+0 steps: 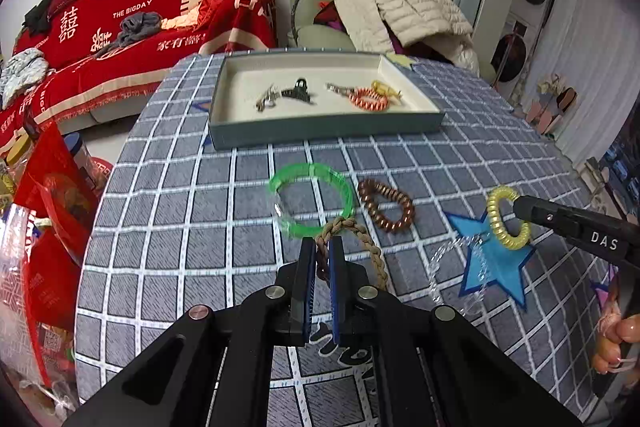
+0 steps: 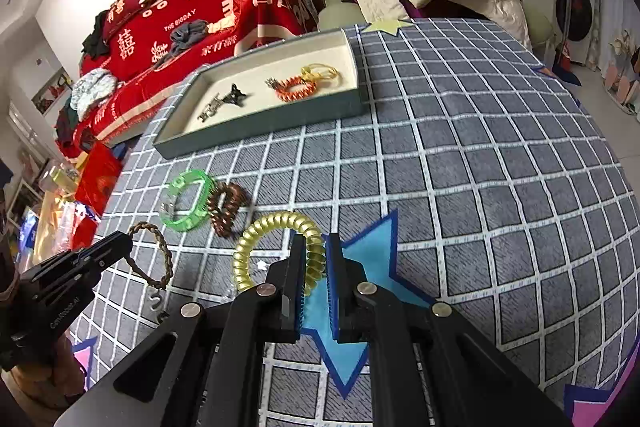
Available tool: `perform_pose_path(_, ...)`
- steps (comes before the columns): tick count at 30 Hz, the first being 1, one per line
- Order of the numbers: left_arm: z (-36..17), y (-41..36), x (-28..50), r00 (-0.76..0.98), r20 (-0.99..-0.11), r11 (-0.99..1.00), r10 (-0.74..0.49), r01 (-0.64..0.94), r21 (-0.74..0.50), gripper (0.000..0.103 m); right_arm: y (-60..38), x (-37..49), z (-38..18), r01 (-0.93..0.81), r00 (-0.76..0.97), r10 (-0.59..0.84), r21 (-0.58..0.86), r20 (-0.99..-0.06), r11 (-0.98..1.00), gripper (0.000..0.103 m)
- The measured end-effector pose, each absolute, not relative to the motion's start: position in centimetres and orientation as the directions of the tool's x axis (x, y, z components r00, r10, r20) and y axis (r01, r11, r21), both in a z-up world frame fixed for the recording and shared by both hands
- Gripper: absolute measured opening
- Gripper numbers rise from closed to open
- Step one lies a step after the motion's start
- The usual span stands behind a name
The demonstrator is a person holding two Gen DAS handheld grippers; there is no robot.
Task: Organize jewelry
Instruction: 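Grasp the tan braided rope bracelet with the left tool while the right grasps the yellow coil, then carry the braided bracelet and yellow coil into the tray with both tools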
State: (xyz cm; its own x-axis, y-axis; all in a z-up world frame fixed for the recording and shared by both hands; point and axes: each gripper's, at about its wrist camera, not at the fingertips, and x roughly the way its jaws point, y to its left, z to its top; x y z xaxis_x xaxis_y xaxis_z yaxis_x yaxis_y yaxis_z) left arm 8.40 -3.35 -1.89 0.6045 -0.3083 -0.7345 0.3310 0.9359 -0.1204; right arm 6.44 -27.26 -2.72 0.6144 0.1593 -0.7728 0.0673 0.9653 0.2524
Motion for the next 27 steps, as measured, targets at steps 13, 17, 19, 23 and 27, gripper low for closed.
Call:
perform_pose_path(13,1.8,-2.6,10.6,0.65,-0.685,0.933,-0.329,0.338,-0.126,0.028,-27.2,8.9,0.7,0.038,0.657,0.177,0.267,-0.733,0.963,0.011)
perform_pose_path(17,2.7,-2.7,11.9,0.664,-0.672,0.932,-0.327,0.342,-0.116,0.028,-27.2,10.1,1.8,0.028,0.667,0.176,0.26,-0.724,0.965,0.011)
perform_pose_path(19,3.3,-2.7,12.9,0.671,-0.666,0.933,-0.325,0.342,-0.111,0.028,-27.3,10.9,2.3,0.025,0.672,0.177,0.26,-0.719,0.965,0.011)
perform_pose_path(23,4.3,-2.5,15.2,0.683,-0.657,0.936,-0.319,0.335,-0.107,0.028,-27.3,13.1,3.3,0.016,0.674,0.187,0.268,-0.715,0.963,0.011)
perform_pose_path(27,5.1,-2.3,17.9,0.687,-0.652,0.938,-0.321,0.328,-0.117,0.028,-27.2,15.6,4.2,0.012,0.677,0.177,0.251,-0.714,0.968,0.011)
